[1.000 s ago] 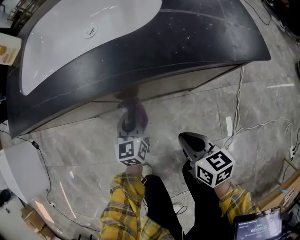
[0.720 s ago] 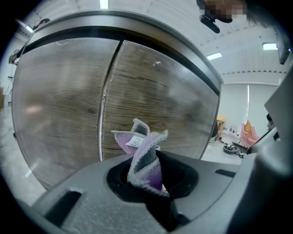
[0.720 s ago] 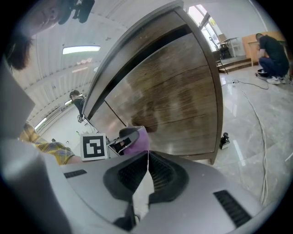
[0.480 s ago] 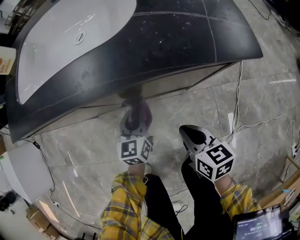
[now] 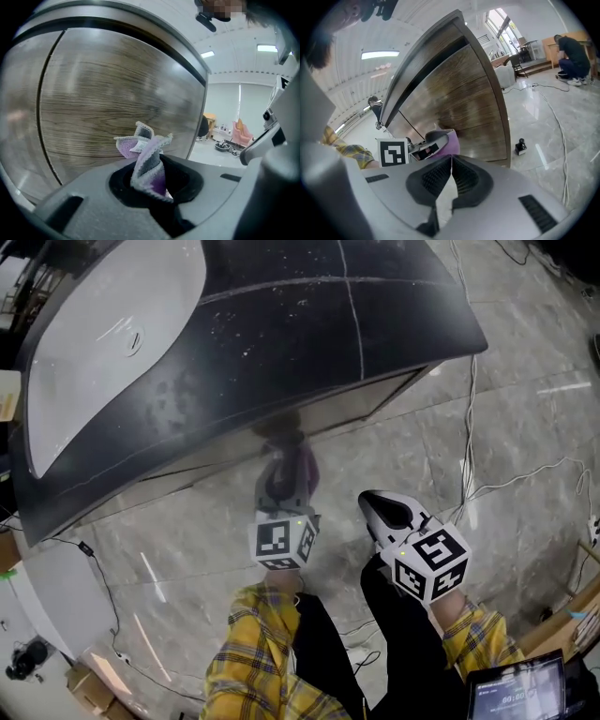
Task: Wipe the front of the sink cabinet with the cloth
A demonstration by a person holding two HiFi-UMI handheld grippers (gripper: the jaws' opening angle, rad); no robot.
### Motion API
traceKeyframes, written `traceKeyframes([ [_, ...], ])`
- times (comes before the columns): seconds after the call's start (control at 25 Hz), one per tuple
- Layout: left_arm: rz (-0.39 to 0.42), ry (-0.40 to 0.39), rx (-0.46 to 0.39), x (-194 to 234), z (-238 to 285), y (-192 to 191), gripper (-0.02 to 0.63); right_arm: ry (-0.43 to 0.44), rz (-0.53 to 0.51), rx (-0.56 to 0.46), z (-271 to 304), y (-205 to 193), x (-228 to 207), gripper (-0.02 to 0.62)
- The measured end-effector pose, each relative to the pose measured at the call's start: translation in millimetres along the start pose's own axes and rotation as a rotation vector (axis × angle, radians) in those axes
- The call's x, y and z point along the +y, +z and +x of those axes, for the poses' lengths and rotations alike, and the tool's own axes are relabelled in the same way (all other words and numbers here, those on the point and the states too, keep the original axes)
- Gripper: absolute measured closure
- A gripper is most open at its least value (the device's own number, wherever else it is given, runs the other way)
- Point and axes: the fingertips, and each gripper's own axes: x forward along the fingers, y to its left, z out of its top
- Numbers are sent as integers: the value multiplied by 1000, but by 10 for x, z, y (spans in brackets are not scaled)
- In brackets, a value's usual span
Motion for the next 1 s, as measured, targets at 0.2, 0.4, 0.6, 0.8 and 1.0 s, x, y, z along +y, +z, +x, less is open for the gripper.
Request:
traceKeyframes([
  [0.2,2,-25,9,-258,184,-11,554,-21,25,-14,-129,13,-219,589],
  [0.4,12,-64,22,-534,380,-20,555,-32,49,-30,-247,30,-410,589],
  [0.6,14,-96,33,-787,554,-35,554,-58,78,-42,-372,24,-628,589],
  [0.8,20,-125,41,-1002,708,-40,554,-79,108,-68,-471,51,-816,589],
  [1.0,38,-167,57,-1220,854,-83,554,-97,133,-80,-557,28,-964,589],
])
